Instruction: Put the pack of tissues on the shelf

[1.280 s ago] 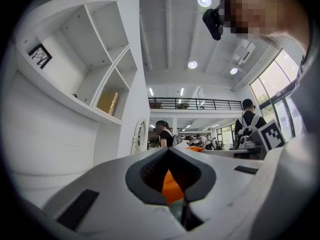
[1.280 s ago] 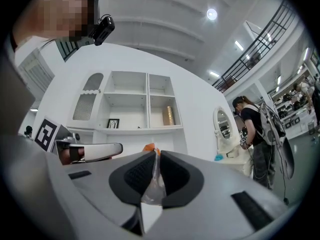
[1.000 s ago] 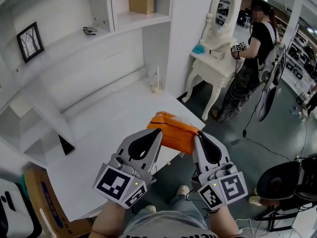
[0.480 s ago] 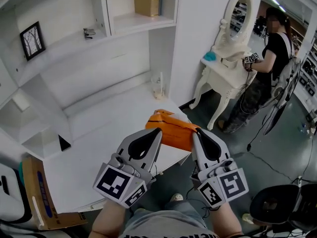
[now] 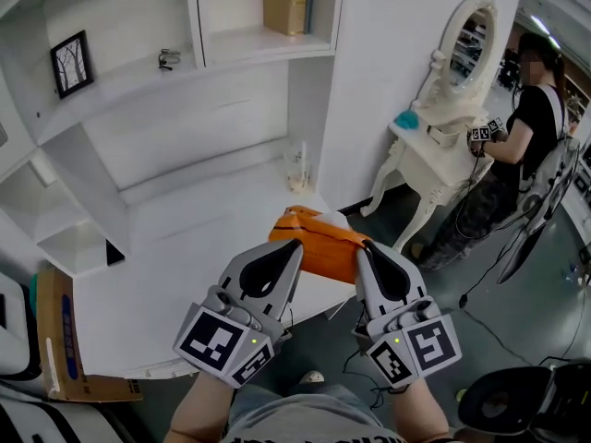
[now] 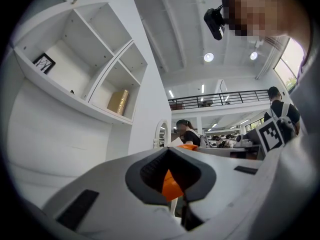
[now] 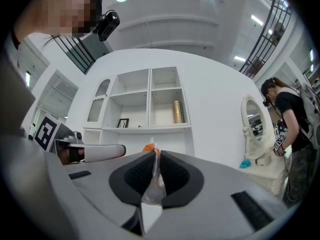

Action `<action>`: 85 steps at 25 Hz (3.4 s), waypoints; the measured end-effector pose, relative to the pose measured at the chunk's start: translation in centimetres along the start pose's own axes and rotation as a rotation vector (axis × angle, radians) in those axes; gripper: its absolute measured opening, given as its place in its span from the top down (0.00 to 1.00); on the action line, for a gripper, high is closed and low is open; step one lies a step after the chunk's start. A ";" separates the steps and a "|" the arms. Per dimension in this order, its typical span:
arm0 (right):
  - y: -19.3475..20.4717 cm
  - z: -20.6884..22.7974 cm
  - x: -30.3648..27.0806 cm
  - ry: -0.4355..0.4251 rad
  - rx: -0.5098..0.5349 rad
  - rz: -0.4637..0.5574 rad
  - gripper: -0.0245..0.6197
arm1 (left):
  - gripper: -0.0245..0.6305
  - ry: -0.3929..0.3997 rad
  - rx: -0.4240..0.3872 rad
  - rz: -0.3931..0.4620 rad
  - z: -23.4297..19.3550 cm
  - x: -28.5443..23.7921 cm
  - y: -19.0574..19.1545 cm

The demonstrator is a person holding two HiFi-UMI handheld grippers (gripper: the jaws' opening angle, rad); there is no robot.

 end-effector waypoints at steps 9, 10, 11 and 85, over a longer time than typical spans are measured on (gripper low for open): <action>0.8 2.4 -0.7 -0.036 -0.038 0.009 0.91 | 0.90 -0.054 -0.004 -0.013 0.3 -1.7 1.0; 0.9 2.5 -1.0 -0.037 -0.043 0.009 0.91 | 0.90 -0.061 -0.005 -0.015 0.1 -1.9 1.0; 1.0 2.7 -1.3 -0.039 -0.048 0.009 0.91 | 0.90 -0.067 -0.003 -0.016 -0.2 -2.0 1.0; -14.6 8.2 -21.4 -0.096 0.091 0.308 0.92 | 0.90 -0.150 -0.076 0.056 -14.7 -10.5 -8.0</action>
Point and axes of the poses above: the fingertips, and each gripper's own axes: x backward along the fingers, z to its right, y out of its underside, the point moved 2 cm from there along x, backward along the fingers, and after that the axes turned 8 degrees about x, right-handed, at the moved point
